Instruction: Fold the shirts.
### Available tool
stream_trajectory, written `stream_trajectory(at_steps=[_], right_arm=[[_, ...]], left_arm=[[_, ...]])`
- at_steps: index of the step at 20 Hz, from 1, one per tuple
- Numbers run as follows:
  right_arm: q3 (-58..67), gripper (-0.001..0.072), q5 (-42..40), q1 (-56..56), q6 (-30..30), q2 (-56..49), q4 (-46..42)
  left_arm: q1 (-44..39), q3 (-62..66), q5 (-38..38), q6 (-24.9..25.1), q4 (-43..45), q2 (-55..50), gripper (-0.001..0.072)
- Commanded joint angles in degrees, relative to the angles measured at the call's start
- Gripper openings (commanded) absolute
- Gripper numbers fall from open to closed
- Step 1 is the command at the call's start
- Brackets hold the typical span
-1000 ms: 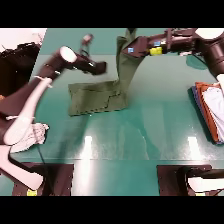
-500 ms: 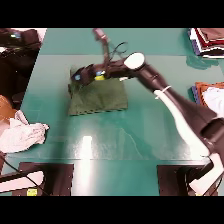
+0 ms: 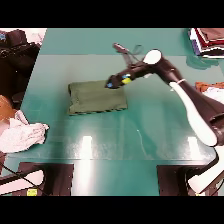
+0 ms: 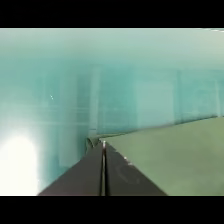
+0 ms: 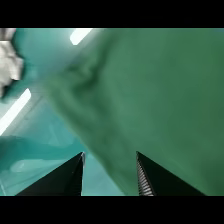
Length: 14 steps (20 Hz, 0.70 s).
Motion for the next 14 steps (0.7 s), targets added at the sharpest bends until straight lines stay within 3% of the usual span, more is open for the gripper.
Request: stream_trajectory(at_steps=[1, 3, 7, 12, 14], right_arm=[[-12.31, 0.0372, -1.84, -10.21, 4.28, 4.11, -0.28], [-16.96, 0.0608, -4.48, -13.4, 4.26, 4.26, 4.92], [-20.17, 0.0616, -7.87, -13.38, 4.17, 1.33, 10.84], [-10.32, 0.0614, -3.74, -6.45, 5.35, -8.59, 10.88], [-5.55, 0.0551, -3.5, -3.52, 6.16, -12.2, 10.91]], left_arm=[[0.11, -0.04, -0.37, 0.0, -1.42, 0.07, 0.0025], [0.09, -0.04, -0.37, 0.0, -1.51, 0.04, 0.0026], [-0.35, -0.04, -0.09, 0.02, -1.6, -0.07, 0.0025], [-3.34, -0.04, 0.17, 1.6, -1.49, -0.07, 0.0026], [-4.66, -0.04, 0.2, 1.57, -1.46, -0.07, 0.0025]])
